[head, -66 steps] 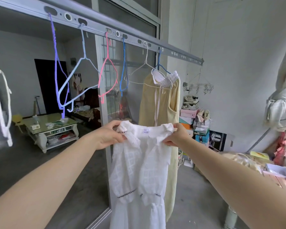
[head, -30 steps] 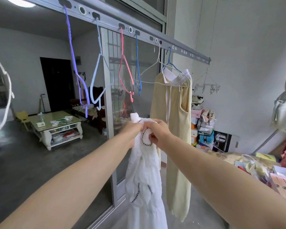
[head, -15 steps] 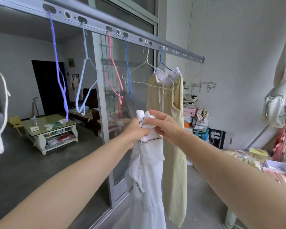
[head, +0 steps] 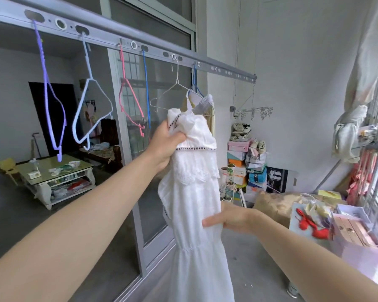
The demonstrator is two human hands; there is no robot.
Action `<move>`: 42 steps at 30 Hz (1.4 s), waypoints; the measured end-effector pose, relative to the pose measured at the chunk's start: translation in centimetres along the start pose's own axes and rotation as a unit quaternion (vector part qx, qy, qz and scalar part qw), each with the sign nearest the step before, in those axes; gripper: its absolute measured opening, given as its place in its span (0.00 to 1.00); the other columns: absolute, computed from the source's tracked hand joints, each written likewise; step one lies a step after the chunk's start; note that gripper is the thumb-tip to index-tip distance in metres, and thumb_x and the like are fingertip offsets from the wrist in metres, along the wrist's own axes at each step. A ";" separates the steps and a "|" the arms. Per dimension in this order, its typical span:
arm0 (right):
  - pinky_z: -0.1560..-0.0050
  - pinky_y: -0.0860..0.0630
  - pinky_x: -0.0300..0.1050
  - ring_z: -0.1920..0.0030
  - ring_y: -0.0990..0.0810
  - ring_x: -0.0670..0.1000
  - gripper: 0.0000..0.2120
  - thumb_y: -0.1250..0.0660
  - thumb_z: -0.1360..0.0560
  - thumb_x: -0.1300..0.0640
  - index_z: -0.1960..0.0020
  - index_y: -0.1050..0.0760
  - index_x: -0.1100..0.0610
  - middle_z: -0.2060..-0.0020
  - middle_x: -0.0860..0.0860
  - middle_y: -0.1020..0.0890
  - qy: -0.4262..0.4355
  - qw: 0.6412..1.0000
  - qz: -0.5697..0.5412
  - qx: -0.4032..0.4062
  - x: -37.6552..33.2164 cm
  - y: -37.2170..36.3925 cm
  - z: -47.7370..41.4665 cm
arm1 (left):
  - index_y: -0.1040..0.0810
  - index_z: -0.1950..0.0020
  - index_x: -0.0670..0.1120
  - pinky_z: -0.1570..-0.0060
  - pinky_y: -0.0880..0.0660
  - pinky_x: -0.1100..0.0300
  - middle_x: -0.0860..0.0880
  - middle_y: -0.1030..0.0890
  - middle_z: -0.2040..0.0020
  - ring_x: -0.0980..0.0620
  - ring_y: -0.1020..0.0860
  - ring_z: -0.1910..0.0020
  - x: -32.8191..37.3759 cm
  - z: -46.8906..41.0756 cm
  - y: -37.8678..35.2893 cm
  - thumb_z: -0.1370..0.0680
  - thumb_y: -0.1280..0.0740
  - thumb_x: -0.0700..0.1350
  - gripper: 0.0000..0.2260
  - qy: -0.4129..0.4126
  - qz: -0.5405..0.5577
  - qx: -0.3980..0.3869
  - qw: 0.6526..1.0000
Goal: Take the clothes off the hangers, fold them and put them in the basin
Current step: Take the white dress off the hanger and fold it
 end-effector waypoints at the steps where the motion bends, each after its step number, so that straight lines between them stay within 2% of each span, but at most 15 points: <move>1: 0.33 0.29 0.50 0.40 0.21 0.51 0.22 0.27 0.30 0.66 0.38 0.24 0.55 0.41 0.52 0.19 -0.007 1.000 0.000 -0.002 0.2 0.0 0.1 | 0.27 0.46 0.45 0.46 0.24 0.50 0.44 0.21 0.48 0.48 0.21 0.49 0.0 -0.3 0.4 0.27 0.37 0.29 0.15 0.004 0.001 0.015 1.000; 5: 0.45 0.22 0.42 0.46 0.18 0.48 0.18 0.32 0.27 0.70 0.42 0.24 0.54 0.45 0.50 0.17 -0.013 0.999 -0.027 -0.016 0.0 0.2 0.9 | 0.30 0.44 0.45 0.46 0.24 0.50 0.45 0.23 0.47 0.46 0.23 0.46 -0.9 -0.9 2.1 0.27 0.36 0.29 0.16 0.023 0.006 0.075 0.997; 10: 0.48 0.21 0.50 0.46 0.18 0.57 0.24 0.35 0.35 0.69 0.39 0.24 0.61 0.43 0.57 0.19 -0.029 0.982 -0.189 -0.008 0.2 1.3 2.0 | 0.27 0.44 0.42 0.42 0.25 0.45 0.41 0.22 0.44 0.42 0.23 0.42 -4.5 -1.3 4.4 0.29 0.36 0.28 0.16 0.080 0.020 0.125 0.989; 12: 0.48 0.22 0.51 0.47 0.19 0.58 0.28 0.37 0.39 0.67 0.38 0.25 0.63 0.43 0.59 0.20 -0.038 0.973 -0.227 0.003 0.3 1.6 2.2 | 0.29 0.38 0.41 0.44 0.24 0.44 0.39 0.23 0.40 0.40 0.23 0.41 -6.2 -1.3 4.9 0.32 0.36 0.28 0.24 0.106 0.013 0.117 0.987; 14: 0.49 0.23 0.50 0.50 0.18 0.58 0.25 0.37 0.39 0.65 0.42 0.22 0.62 0.47 0.59 0.18 -0.030 0.970 -0.243 -0.006 -0.1 1.7 2.8 | 0.36 0.28 0.47 0.46 0.23 0.44 0.42 0.31 0.30 0.41 0.26 0.37 -7.5 -1.3 5.2 0.32 0.36 0.27 0.35 0.124 0.020 0.119 0.985; 17: 0.45 0.22 0.51 0.45 0.19 0.57 0.25 0.24 0.38 0.57 0.42 0.20 0.60 0.43 0.57 0.19 0.022 0.964 -0.256 -0.064 -1.3 1.2 3.9 | 0.46 0.24 0.60 0.42 0.25 0.43 0.48 0.40 0.25 0.43 0.30 0.33 -8.3 -1.1 5.0 0.29 0.38 0.23 0.44 0.132 0.037 0.129 0.982; 20: 0.45 0.21 0.50 0.44 0.19 0.56 0.32 0.17 0.44 0.56 0.42 0.20 0.59 0.42 0.58 0.19 0.066 0.974 -0.200 -0.087 -2.2 1.0 4.3 | 0.33 0.27 0.52 0.51 0.21 0.52 0.44 0.31 0.30 0.45 0.25 0.39 -8.9 -0.5 3.9 0.29 0.40 0.22 0.36 0.140 0.033 0.098 0.985; 22: 0.48 0.20 0.51 0.46 0.18 0.57 0.30 0.19 0.45 0.63 0.44 0.19 0.59 0.45 0.58 0.18 0.093 0.972 -0.199 -0.079 -3.1 1.3 4.2 | 0.26 0.34 0.45 0.57 0.23 0.57 0.42 0.22 0.41 0.47 0.21 0.52 -9.4 0.7 2.8 0.26 0.42 0.24 0.25 0.178 0.019 0.077 0.981; 24: 0.49 0.20 0.52 0.48 0.17 0.57 0.27 0.19 0.45 0.64 0.46 0.18 0.59 0.48 0.58 0.17 0.127 0.964 -0.225 -0.055 -4.2 1.9 4.2 | 0.24 0.38 0.45 0.60 0.25 0.58 0.43 0.21 0.49 0.50 0.23 0.59 -10.7 1.9 2.3 0.22 0.43 0.28 0.18 0.223 -0.004 0.050 0.974; 29: 0.54 0.19 0.50 0.50 0.17 0.57 0.28 0.20 0.41 0.58 0.42 0.22 0.61 0.49 0.59 0.17 0.200 0.945 -0.254 0.051 -6.2 3.8 3.6 | 0.22 0.47 0.43 0.61 0.28 0.58 0.44 0.21 0.54 0.48 0.24 0.57 -14.0 4.4 0.4 0.21 0.39 0.38 0.08 0.321 0.036 -0.162 0.932; 31: 0.55 0.19 0.49 0.50 0.17 0.56 0.24 0.26 0.34 0.59 0.38 0.24 0.62 0.46 0.59 0.18 0.203 0.940 -0.249 0.111 -6.7 4.2 3.6 | 0.22 0.53 0.45 0.63 0.30 0.60 0.47 0.20 0.59 0.51 0.23 0.61 -15.1 4.9 0.0 0.21 0.40 0.39 0.07 0.365 0.026 -0.156 0.918; 33: 0.55 0.19 0.47 0.51 0.17 0.54 0.22 0.30 0.32 0.59 0.39 0.24 0.62 0.48 0.58 0.17 0.222 0.929 -0.251 0.159 -7.2 4.6 3.6 | 0.22 0.52 0.46 0.64 0.34 0.63 0.48 0.20 0.58 0.52 0.21 0.64 -15.8 5.3 -0.5 0.21 0.40 0.38 0.07 0.396 0.021 -0.157 0.905; 35: 0.52 0.20 0.48 0.50 0.17 0.54 0.20 0.30 0.32 0.58 0.40 0.23 0.60 0.47 0.57 0.17 0.239 0.917 -0.255 0.192 -7.5 4.7 3.3 | 0.23 0.47 0.46 0.64 0.36 0.63 0.46 0.21 0.54 0.50 0.19 0.63 -16.0 5.6 -0.7 0.22 0.40 0.39 0.08 0.398 0.024 -0.180 0.899; 39: 0.40 0.25 0.57 0.42 0.20 0.57 0.20 0.29 0.29 0.58 0.38 0.24 0.59 0.43 0.57 0.18 0.232 0.895 -0.271 0.267 -7.3 5.2 2.4 | 0.24 0.51 0.45 0.68 0.29 0.64 0.46 0.20 0.58 0.50 0.20 0.64 -16.1 6.6 -1.5 0.24 0.42 0.38 0.09 0.383 0.023 -0.202 0.901; 42: 0.39 0.25 0.58 0.42 0.20 0.57 0.23 0.27 0.30 0.58 0.36 0.26 0.58 0.43 0.56 0.19 0.227 0.876 -0.301 0.300 -7.4 5.3 1.7 | 0.25 0.53 0.47 0.60 0.28 0.59 0.46 0.25 0.59 0.49 0.25 0.63 -16.9 6.8 -1.9 0.34 0.39 0.39 0.12 0.359 0.014 -0.185 0.915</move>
Point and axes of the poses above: each hand's wrist, its own z-axis away from the middle knuckle, its own y-axis out of the back of the hand, x = y × z, the point moved 5 cm from there along -z, towards the middle knuckle
